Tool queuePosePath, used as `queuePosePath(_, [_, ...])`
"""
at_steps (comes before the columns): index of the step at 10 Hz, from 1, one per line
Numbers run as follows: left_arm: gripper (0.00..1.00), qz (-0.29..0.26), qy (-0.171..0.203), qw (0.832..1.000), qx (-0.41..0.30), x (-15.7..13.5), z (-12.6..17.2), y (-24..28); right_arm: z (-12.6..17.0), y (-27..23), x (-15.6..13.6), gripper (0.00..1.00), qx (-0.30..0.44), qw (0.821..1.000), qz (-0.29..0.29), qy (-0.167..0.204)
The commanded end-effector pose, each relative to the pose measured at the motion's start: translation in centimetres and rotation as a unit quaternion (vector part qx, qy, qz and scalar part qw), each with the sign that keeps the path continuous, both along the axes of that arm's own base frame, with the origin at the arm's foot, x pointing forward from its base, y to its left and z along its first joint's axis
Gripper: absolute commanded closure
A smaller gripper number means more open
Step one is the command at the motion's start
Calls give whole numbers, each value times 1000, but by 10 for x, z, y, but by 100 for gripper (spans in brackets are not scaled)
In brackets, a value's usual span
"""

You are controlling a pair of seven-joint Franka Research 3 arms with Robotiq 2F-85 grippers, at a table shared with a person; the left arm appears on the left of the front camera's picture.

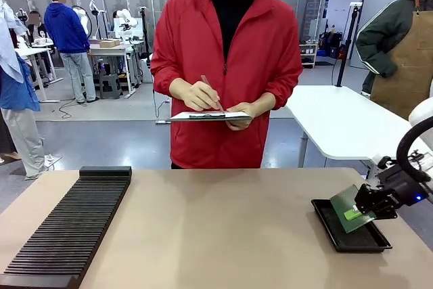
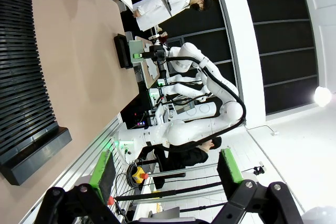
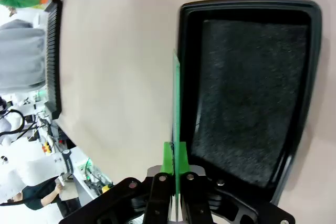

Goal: Inspect the PCB.
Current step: Place the Blank PCB in the ESD tray.

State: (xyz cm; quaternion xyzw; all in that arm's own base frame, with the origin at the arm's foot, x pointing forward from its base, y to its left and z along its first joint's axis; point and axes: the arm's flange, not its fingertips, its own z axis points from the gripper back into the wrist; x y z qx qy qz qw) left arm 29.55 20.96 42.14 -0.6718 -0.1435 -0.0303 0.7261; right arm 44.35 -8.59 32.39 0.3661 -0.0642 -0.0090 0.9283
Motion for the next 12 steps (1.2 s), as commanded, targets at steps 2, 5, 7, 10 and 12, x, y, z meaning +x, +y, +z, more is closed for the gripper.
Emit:
queuePosePath(2, [0,0,5,1000,4,-1,5,0,-19,9,18,98,-25,1000,-17,0])
queuePosePath(5, [0,0,5,1000,4,-1,5,0,-28,14,25,98,-32,999,-19,14])
queuePosePath(7, [0,0,5,1000,4,-1,5,0,-30,16,29,94,-35,999,-34,19])
queuePosePath(10, [0,0,5,1000,4,-1,5,0,-27,20,27,52,-46,998,-47,13])
queuePosePath(12, [0,0,5,1000,4,-1,5,0,-23,21,22,19,-57,997,-56,15])
